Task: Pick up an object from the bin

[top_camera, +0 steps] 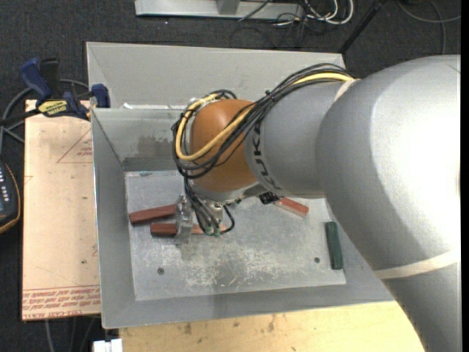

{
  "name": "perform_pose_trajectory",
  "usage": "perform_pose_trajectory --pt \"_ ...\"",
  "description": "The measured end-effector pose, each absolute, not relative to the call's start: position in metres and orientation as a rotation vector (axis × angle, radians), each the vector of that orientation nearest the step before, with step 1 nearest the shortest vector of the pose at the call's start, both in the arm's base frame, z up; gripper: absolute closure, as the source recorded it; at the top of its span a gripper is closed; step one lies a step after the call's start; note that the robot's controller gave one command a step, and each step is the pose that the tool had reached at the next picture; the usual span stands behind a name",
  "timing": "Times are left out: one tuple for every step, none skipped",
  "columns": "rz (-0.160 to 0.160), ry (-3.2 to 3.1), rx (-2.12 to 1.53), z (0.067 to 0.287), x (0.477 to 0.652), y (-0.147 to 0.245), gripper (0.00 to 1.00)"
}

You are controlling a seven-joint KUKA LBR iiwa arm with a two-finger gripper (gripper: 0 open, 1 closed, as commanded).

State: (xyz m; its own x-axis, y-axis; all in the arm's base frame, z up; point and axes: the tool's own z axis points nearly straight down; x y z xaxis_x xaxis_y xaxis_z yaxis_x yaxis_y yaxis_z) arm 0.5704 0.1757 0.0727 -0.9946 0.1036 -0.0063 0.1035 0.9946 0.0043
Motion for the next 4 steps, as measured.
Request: perform_pose_trajectory --pt "0.007 3.124 0.196 0.236 0.577 0.176 1.00" --pt "-0.001 3.148 -0.037 0.161 0.528 0.192 1.00" --pt "0.004 3.135 -0.050 0.163 0.572 0.196 1.00" --pt "0.003 3.139 -0.050 0.163 0.570 0.196 0.00"
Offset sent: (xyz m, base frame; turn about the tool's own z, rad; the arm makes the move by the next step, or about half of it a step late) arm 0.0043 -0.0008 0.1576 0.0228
